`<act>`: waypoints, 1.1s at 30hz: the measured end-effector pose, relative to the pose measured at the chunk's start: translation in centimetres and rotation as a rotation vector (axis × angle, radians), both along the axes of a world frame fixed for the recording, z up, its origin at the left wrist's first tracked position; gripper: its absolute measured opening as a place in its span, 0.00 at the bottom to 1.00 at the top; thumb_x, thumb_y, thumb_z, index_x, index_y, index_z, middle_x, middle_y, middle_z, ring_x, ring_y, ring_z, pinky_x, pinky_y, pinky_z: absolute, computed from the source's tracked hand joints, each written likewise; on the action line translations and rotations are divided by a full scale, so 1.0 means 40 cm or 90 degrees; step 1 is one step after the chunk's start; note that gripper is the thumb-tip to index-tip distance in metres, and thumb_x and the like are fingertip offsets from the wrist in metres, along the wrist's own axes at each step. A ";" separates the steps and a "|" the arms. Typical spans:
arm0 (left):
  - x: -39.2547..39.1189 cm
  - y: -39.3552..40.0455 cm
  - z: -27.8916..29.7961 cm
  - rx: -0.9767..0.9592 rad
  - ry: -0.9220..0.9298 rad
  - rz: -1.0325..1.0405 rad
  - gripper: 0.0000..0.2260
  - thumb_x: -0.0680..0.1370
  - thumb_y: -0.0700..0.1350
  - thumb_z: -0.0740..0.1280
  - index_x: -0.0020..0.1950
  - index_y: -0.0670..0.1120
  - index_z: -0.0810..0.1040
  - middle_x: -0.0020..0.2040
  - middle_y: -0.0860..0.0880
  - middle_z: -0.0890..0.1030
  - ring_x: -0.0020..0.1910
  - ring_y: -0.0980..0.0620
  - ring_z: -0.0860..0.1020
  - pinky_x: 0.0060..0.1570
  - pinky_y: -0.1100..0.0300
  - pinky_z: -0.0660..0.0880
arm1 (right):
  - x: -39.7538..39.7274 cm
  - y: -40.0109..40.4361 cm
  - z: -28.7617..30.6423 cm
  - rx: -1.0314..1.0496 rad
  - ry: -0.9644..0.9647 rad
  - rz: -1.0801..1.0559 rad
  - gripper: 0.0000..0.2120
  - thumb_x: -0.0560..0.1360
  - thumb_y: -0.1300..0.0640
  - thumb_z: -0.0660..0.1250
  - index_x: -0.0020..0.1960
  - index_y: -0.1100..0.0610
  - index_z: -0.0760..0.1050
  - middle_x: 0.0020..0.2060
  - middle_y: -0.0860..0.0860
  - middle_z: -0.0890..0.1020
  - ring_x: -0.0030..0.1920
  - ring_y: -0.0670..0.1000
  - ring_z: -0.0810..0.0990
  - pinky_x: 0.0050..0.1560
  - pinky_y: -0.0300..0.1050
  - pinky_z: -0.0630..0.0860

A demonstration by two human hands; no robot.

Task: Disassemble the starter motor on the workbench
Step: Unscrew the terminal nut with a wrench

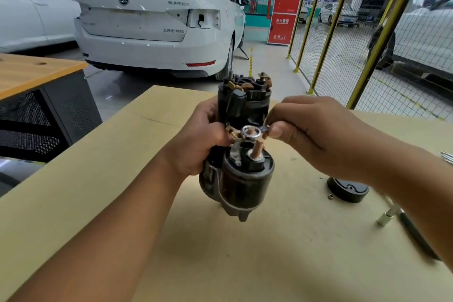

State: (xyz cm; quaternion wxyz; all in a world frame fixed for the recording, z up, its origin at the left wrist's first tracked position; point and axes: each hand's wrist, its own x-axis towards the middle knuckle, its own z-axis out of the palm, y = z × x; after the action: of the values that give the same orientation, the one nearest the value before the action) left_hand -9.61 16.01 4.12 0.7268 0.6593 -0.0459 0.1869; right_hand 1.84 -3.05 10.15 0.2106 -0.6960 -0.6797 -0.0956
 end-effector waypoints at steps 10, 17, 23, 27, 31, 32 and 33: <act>0.001 -0.019 0.003 0.041 -0.030 0.043 0.20 0.71 0.30 0.65 0.63 0.27 0.72 0.48 0.35 0.77 0.48 0.36 0.78 0.50 0.45 0.75 | -0.061 -0.010 -0.037 0.214 0.441 0.115 0.17 0.75 0.47 0.71 0.37 0.59 0.76 0.25 0.48 0.69 0.25 0.43 0.66 0.28 0.34 0.63; -0.007 -0.016 0.002 0.031 -0.028 0.058 0.22 0.71 0.30 0.64 0.65 0.27 0.71 0.49 0.37 0.78 0.50 0.37 0.79 0.48 0.49 0.78 | -0.067 0.008 -0.054 0.210 0.535 0.135 0.08 0.74 0.55 0.74 0.39 0.57 0.80 0.26 0.43 0.76 0.24 0.41 0.70 0.30 0.28 0.64; -0.001 -0.017 0.002 0.025 -0.035 0.039 0.20 0.71 0.30 0.62 0.63 0.31 0.73 0.46 0.40 0.78 0.47 0.41 0.79 0.47 0.50 0.77 | -0.069 0.015 -0.079 0.232 0.626 0.101 0.12 0.77 0.55 0.67 0.42 0.64 0.80 0.26 0.53 0.73 0.26 0.45 0.68 0.30 0.38 0.64; -0.003 -0.020 0.003 0.044 -0.050 0.017 0.19 0.71 0.30 0.62 0.62 0.35 0.73 0.44 0.45 0.81 0.47 0.44 0.81 0.46 0.53 0.78 | -0.084 0.023 -0.094 0.248 0.735 0.074 0.12 0.74 0.52 0.72 0.37 0.58 0.80 0.27 0.58 0.72 0.25 0.49 0.68 0.27 0.40 0.64; -0.006 -0.022 0.001 0.036 -0.051 0.030 0.17 0.70 0.32 0.64 0.59 0.36 0.75 0.41 0.48 0.81 0.42 0.49 0.81 0.42 0.58 0.78 | -0.087 0.030 -0.102 0.226 0.797 0.084 0.12 0.76 0.52 0.69 0.38 0.57 0.78 0.28 0.57 0.71 0.25 0.50 0.65 0.26 0.41 0.63; -0.006 -0.023 0.000 0.031 -0.052 0.036 0.16 0.70 0.33 0.65 0.58 0.37 0.75 0.40 0.49 0.81 0.41 0.50 0.81 0.41 0.59 0.78 | -0.086 0.030 -0.101 0.224 0.814 0.084 0.13 0.77 0.51 0.68 0.40 0.59 0.77 0.29 0.58 0.71 0.25 0.50 0.65 0.26 0.41 0.63; -0.007 -0.023 0.000 0.026 -0.052 0.043 0.17 0.70 0.34 0.65 0.58 0.38 0.76 0.40 0.50 0.81 0.41 0.51 0.81 0.40 0.59 0.78 | -0.085 0.029 -0.099 0.220 0.829 0.090 0.14 0.78 0.51 0.68 0.41 0.61 0.77 0.30 0.58 0.71 0.25 0.49 0.66 0.25 0.40 0.63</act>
State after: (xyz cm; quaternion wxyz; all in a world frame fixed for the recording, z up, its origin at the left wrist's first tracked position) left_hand -9.87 15.08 4.12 0.7043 0.6667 -0.0573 0.2370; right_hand -1.57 -1.88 6.20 0.6909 -0.5221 -0.4331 0.2500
